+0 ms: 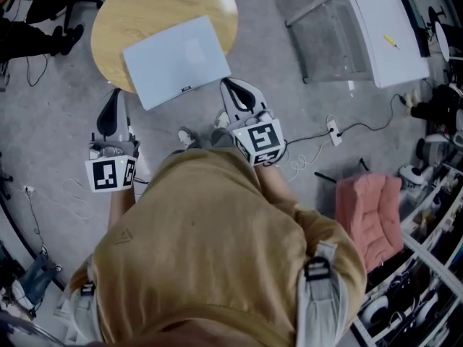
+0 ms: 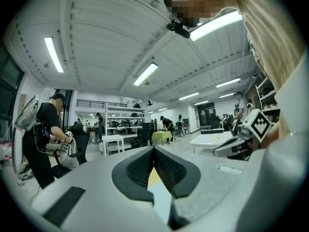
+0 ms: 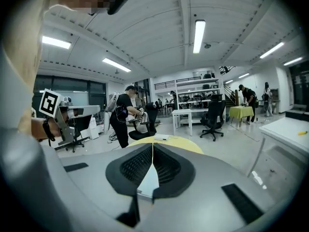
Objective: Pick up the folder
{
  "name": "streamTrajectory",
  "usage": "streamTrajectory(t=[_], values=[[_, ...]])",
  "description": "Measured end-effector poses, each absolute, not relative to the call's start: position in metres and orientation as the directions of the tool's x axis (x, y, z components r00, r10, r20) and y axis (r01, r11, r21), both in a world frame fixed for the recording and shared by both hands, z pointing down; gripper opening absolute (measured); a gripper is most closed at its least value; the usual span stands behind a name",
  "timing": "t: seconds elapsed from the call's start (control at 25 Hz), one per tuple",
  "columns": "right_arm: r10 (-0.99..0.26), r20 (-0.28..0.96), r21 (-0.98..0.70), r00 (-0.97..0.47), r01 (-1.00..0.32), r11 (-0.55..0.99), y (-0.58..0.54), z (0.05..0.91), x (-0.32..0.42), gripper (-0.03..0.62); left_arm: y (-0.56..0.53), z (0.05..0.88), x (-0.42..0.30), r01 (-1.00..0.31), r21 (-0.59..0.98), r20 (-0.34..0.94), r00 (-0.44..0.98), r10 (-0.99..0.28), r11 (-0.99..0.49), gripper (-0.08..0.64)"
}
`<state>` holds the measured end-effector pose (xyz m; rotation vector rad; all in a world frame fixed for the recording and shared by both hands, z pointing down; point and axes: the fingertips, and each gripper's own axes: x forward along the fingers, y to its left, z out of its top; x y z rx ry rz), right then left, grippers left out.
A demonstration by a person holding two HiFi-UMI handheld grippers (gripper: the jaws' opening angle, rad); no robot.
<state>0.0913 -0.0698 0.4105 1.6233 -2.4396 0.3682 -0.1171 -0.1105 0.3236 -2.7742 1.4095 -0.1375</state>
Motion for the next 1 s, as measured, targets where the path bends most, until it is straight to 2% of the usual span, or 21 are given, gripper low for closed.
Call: streamTrajectory(t=[0.24, 0.44, 0.64, 0.8, 0.84, 0.92, 1.0], values=[[-0.815, 0.367, -0.277, -0.449, -0.889, 0.365, -0.083, 0.471, 0.083, 0.002, -0.119, 0.328, -0.129, -0.827, -0.054, 0.115, 0.552, -0.826, -0.56, 0.003], [-0.783, 0.384, -0.497, -0.489, -0.824, 0.271, -0.076, 0.518, 0.074, 0.003, -0.113, 0.336, -0.136, -0.828, -0.048, 0.158, 0.546, -0.823, -0.559, 0.003], [-0.761, 0.411, -0.566, -0.503, -0.795, 0.22, -0.071, 0.551, 0.071, 0.003, -0.109, 0.343, -0.138, -0.828, -0.053, 0.188, 0.54, -0.82, -0.558, 0.003], [-0.763, 0.385, -0.707, -0.519, -0.697, 0.117, -0.075, 0.572, 0.072, 0.003, -0.105, 0.349, -0.138, -0.829, -0.049, 0.206, 0.537, -0.818, -0.557, 0.003], [-0.759, 0.381, -0.737, -0.529, -0.669, 0.096, -0.075, 0.578, 0.07, 0.01, -0.104, 0.351, -0.139, -0.831, -0.047, 0.21, 0.535, -0.819, -0.555, 0.003], [-0.745, 0.382, -0.766, -0.547, -0.638, 0.075, -0.075, 0.592, 0.064, 0.102, -0.1, 0.356, -0.143, -0.835, -0.046, 0.22, 0.528, -0.82, -0.549, 0.003], [-0.737, 0.387, -0.778, -0.554, -0.625, 0.061, -0.074, 0.602, 0.061, 0.11, -0.095, 0.359, -0.146, -0.839, -0.047, 0.23, 0.519, -0.823, -0.543, 0.003]])
